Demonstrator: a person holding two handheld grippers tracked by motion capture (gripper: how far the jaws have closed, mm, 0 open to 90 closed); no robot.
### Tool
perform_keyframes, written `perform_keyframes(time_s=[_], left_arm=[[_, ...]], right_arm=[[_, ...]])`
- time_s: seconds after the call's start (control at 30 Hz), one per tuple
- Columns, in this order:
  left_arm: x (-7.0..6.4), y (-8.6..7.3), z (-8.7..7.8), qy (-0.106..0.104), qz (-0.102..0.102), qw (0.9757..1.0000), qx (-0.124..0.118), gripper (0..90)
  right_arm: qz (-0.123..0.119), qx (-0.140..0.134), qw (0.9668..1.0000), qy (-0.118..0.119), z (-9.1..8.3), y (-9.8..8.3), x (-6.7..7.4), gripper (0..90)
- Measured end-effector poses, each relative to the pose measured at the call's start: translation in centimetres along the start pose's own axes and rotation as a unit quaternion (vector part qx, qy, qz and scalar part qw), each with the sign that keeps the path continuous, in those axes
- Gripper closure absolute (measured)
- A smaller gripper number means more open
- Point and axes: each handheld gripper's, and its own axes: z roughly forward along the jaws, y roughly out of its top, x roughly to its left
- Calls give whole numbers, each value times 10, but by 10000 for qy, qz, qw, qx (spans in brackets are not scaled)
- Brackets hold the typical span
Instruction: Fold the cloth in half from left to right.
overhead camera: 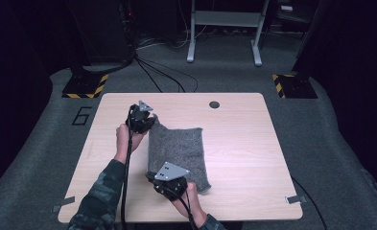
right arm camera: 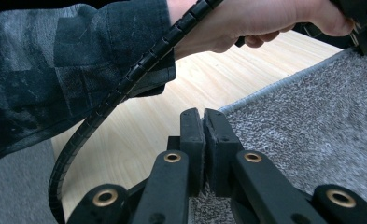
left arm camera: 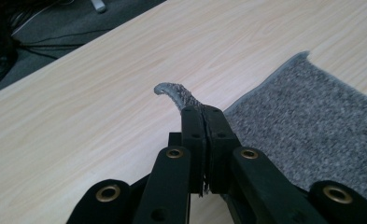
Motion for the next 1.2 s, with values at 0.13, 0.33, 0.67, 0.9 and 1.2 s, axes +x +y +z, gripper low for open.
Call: perform_keyframes(time_s=[0.13,0.33,0.67,0.9,1.2], left_arm=[[-12,13,6,-68,149,9999,30,882],[-29,28,23,-214,314,9992,84,883],[-57,38,57,-420,524,9975,203,883],[-75,41,78,-578,659,9958,284,882],[-90,43,98,-617,716,9948,388,882]], right_arm=[[20,-85,9998,-165,-14,-2,-7,868],[188,-126,9988,-425,-34,-12,-21,867],[368,76,9967,-719,-53,-35,-38,867],[498,282,9949,-833,-57,-52,-45,866],[663,511,9910,-1046,-65,-72,-57,865]])
